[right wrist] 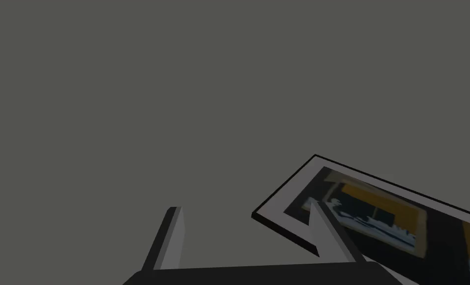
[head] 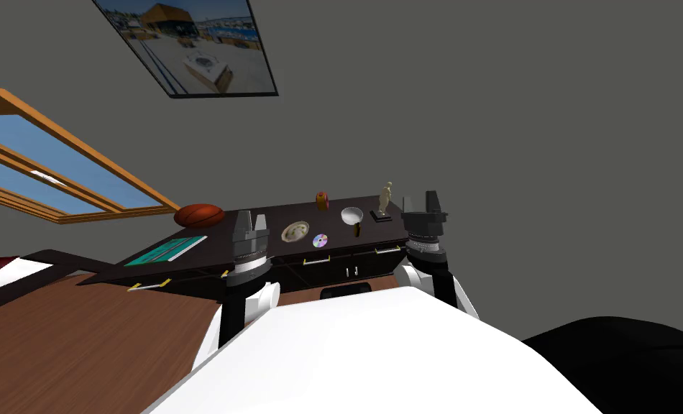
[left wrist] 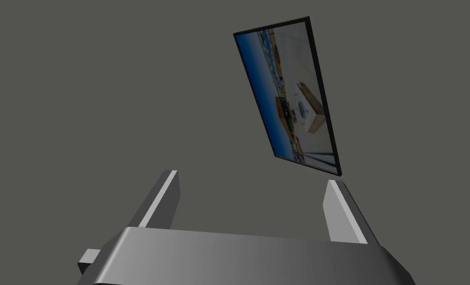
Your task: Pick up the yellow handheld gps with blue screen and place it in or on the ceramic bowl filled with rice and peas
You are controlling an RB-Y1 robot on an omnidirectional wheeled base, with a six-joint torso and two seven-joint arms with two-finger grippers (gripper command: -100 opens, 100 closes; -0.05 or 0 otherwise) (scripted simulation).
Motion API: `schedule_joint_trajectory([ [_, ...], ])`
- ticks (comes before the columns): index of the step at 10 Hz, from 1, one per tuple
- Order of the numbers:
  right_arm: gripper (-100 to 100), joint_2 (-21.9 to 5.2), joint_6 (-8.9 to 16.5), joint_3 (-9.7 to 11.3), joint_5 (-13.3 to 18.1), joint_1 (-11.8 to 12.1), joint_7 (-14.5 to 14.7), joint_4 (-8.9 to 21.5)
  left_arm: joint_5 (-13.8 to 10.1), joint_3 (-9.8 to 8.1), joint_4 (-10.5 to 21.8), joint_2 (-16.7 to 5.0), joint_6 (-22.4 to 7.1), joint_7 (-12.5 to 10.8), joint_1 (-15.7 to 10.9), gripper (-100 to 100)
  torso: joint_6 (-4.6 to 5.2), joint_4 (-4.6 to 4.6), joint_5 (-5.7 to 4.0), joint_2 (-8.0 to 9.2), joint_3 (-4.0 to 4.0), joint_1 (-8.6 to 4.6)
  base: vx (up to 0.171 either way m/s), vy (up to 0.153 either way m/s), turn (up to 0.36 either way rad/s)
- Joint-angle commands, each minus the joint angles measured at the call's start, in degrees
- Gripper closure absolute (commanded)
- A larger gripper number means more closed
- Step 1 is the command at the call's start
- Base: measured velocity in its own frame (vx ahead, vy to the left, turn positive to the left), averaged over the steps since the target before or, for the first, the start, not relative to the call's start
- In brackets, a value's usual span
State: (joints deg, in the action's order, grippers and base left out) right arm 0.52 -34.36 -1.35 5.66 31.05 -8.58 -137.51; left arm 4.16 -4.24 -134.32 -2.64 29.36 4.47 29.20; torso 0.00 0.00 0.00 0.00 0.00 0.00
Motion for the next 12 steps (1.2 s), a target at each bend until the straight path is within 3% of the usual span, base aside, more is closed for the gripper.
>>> schedule_joint_trajectory([
  [1, -100, -1.83, 0.33, 0.02, 0.31, -0.05, 0.22, 0.39, 0.0, 0.0, 0.0, 0.0, 0.0, 0.0, 0.0, 0, 0.0, 0.0, 0.0, 0.0, 0.0, 0.0, -0.058, 0.004, 0.039],
  [6, -100, -8.57, 3.01, 0.35, 2.84, -0.5, 1.94, 3.38, 0.0, 0.0, 0.0, 0.0, 0.0, 0.0, -0.01, 0, 0.0, 0.08, 0.01, 0.36, 0.21, 0.05, -0.091, 0.017, 0.053],
  [12, -100, -16.37, 8.73, 1.47, 8.24, -1.42, 5.46, 9.22, 0.0, 0.0, 0.0, 0.0, 0.0, 0.0, -0.01, 0, 0.0, 0.05, 0.01, 0.21, 0.13, 0.04, -0.061, 0.022, 0.074],
])
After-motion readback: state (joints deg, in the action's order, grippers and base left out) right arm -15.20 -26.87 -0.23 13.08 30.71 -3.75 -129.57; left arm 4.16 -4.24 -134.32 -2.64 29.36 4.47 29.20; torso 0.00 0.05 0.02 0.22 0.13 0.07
